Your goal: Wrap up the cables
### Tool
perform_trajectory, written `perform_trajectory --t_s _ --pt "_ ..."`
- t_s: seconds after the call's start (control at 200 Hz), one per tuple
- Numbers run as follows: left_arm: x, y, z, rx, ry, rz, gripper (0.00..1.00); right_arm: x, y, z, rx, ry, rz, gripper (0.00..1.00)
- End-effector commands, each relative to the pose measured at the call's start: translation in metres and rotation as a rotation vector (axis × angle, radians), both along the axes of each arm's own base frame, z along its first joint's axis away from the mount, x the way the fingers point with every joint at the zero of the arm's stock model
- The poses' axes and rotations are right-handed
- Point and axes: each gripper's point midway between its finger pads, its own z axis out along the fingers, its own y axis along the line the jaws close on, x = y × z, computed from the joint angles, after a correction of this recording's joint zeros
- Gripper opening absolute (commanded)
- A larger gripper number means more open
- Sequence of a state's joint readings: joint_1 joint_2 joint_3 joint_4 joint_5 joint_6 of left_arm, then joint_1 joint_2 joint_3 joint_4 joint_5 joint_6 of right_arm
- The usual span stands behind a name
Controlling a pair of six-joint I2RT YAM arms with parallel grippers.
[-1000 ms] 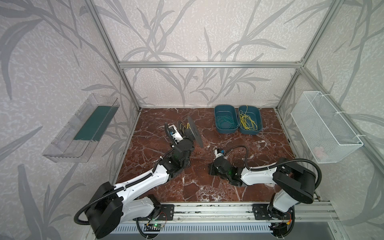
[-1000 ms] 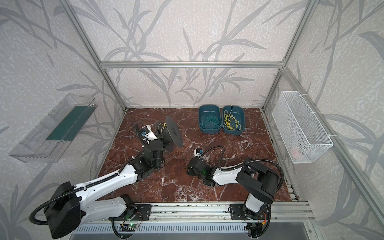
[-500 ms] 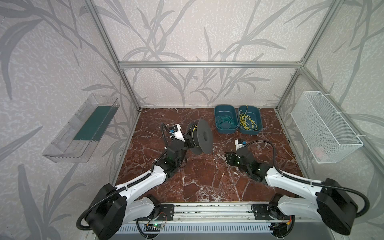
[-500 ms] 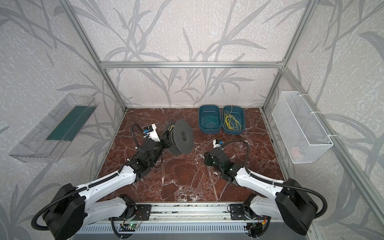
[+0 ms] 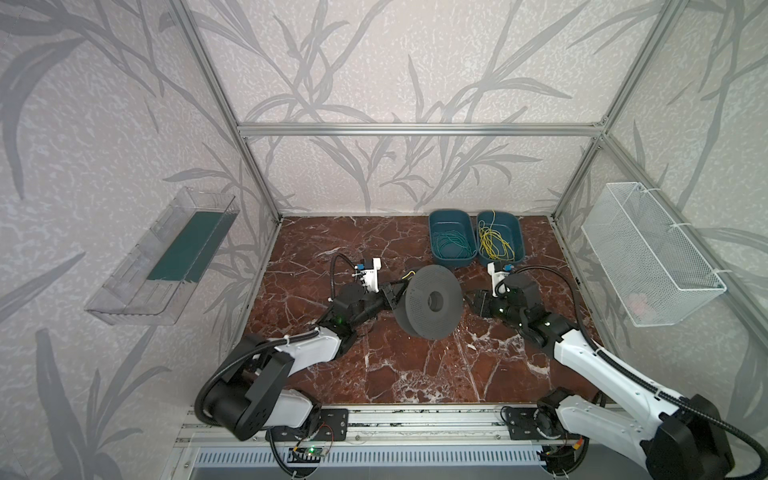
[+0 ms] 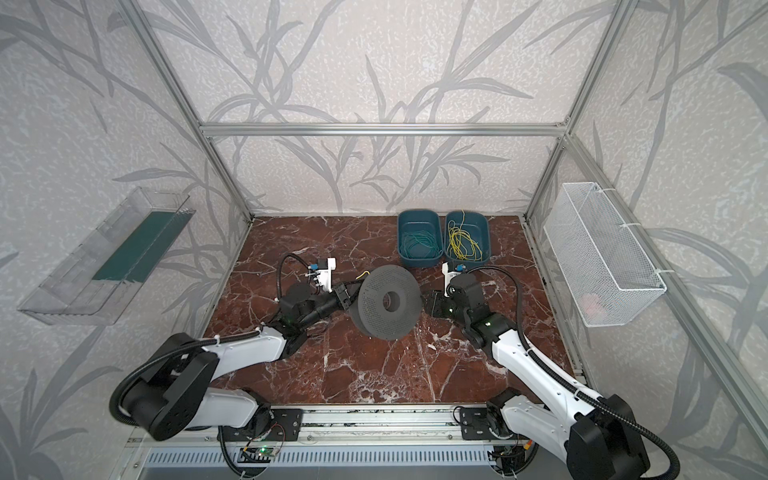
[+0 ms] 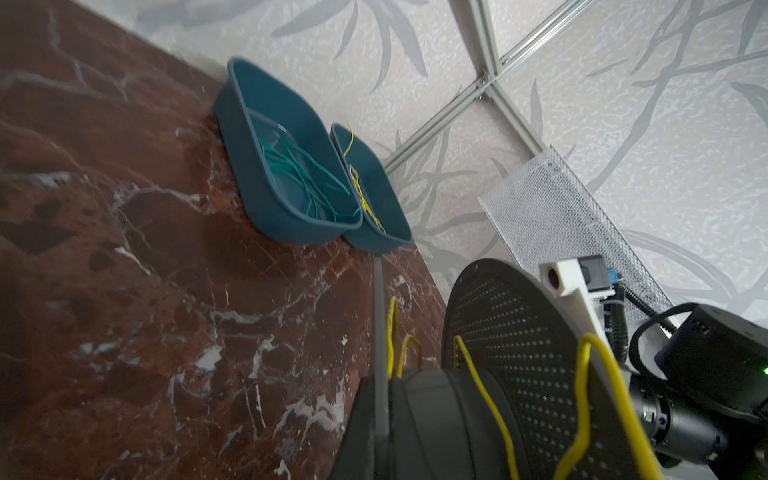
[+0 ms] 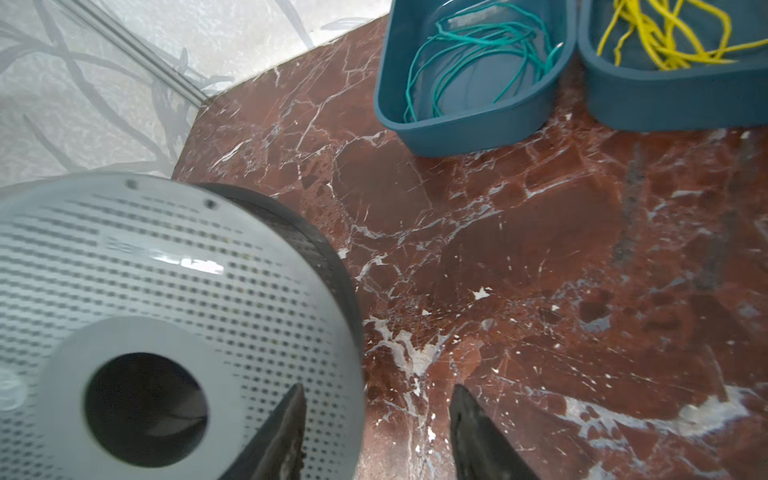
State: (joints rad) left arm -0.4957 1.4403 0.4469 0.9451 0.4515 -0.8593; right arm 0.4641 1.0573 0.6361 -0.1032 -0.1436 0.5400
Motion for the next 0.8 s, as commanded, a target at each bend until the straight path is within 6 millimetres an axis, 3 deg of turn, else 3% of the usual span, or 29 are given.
perform_trajectory --t_s 0.0,0.365,0.62,0.72,0.795 --pt "-0.012 -0.016 0.042 -0.169 -0.096 -0.152 0.0 -0.004 0.005 -0.003 -0.01 0.024 0.059 0.56" --pt "0.003 -0.018 -0.031 -0.086 0.029 -0.131 0.0 -0.001 0.008 -0.03 -0.016 0.075 0.083 0.61" --pt "0.012 -0.015 -0.065 -0.052 0.064 -0.098 0.0 -0.008 0.008 -0.055 -0.043 0.146 0.111 0.62" --pt "0.018 -0.005 -0.081 -0.007 0.084 -0.034 0.0 -0.012 0.008 -0.061 -0.031 0.161 0.112 0.62" --pt "0.022 0.0 -0.093 0.038 0.108 -0.018 0.07 -0.014 0.01 -0.063 -0.017 0.165 0.119 0.63"
